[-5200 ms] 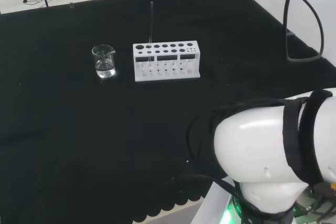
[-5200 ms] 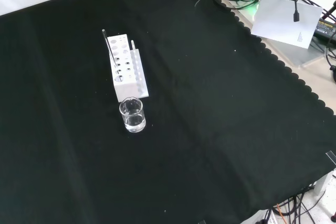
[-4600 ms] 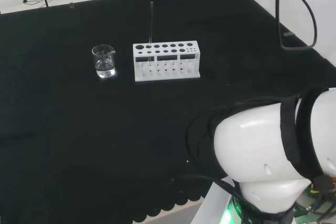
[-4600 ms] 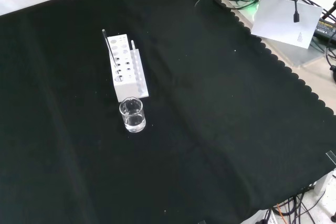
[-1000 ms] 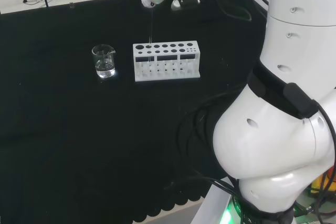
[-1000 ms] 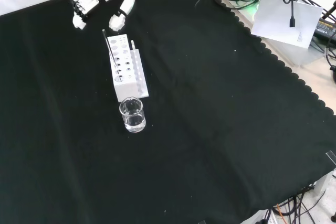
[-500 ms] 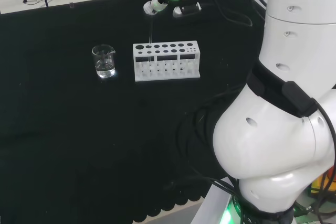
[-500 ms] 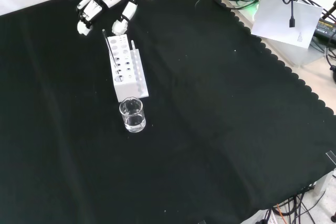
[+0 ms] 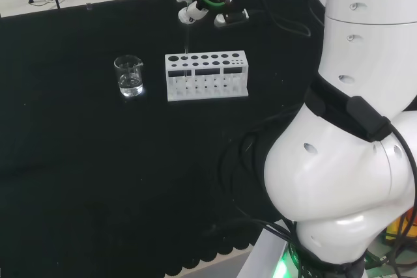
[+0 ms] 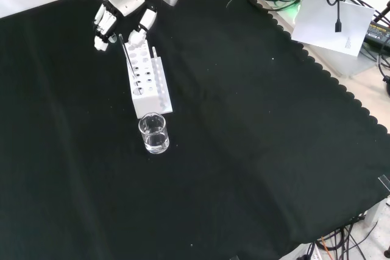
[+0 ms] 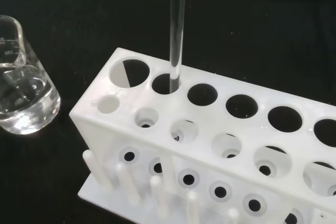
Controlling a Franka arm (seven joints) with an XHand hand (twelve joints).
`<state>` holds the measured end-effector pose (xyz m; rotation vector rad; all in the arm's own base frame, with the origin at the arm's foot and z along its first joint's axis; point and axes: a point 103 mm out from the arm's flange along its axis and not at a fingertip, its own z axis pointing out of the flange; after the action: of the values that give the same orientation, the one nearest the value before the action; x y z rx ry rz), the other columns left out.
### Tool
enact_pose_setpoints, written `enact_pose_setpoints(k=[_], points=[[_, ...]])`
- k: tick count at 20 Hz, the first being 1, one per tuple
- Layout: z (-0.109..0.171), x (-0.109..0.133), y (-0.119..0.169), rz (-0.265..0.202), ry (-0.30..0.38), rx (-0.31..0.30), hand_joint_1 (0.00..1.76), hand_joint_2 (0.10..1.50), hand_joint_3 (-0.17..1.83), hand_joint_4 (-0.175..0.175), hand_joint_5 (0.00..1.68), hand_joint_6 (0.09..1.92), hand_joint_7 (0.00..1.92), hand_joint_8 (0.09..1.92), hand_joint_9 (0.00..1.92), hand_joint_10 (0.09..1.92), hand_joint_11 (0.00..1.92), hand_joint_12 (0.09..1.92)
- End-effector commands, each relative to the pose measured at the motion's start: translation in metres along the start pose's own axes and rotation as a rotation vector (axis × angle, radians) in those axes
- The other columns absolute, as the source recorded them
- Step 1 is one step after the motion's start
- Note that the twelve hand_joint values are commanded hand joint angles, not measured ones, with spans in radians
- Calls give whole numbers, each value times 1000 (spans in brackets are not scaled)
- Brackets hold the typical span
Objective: Take the glass rod from the white test tube rack.
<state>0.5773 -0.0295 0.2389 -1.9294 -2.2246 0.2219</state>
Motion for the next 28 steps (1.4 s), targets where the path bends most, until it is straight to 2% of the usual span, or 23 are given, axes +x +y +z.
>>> enact_pose_setpoints(k=[1, 4, 10, 12, 15, 18, 21, 24, 26, 28], points=[[-1, -6, -2, 5, -1, -13, 688, 1248, -175, -175, 382, 87, 691, 1019, 809, 959, 564, 1370], [-4, -5, -2, 4, 5, -16, 697, 1254, -175, -175, 421, 95, 786, 1043, 888, 984, 608, 1364], [-1, 4, 3, -12, 5, -6, 716, 1261, -175, -175, 482, 144, 860, 1044, 955, 982, 627, 1353], [0, 6, 5, -15, 3, -3, 720, 1263, -175, -175, 483, 321, 877, 1036, 991, 962, 651, 1343], [2, 4, 6, -13, 13, -1, 727, 1266, -175, -175, 499, 743, 899, 1033, 1051, 946, 717, 1317], [3, 2, 7, -15, 25, -5, 752, 1267, -175, -175, 578, 948, 930, 1035, 1133, 943, 889, 1265], [2, 2, 10, -22, 28, -9, 800, 1267, -175, -175, 648, 1011, 975, 1038, 1199, 954, 1097, 1206], [2, 6, 13, -36, 22, -23, 901, 1263, -175, -175, 722, 1031, 1017, 1052, 1306, 935, 1309, 1142], [2, 10, 16, -43, 15, -23, 1036, 1254, -131, -175, 788, 1177, 1052, 1099, 1376, 945, 1443, 1077], [2, 13, 18, -48, 5, -28, 1092, 1244, -103, -175, 816, 1233, 1072, 1153, 1418, 970, 1561, 992]])
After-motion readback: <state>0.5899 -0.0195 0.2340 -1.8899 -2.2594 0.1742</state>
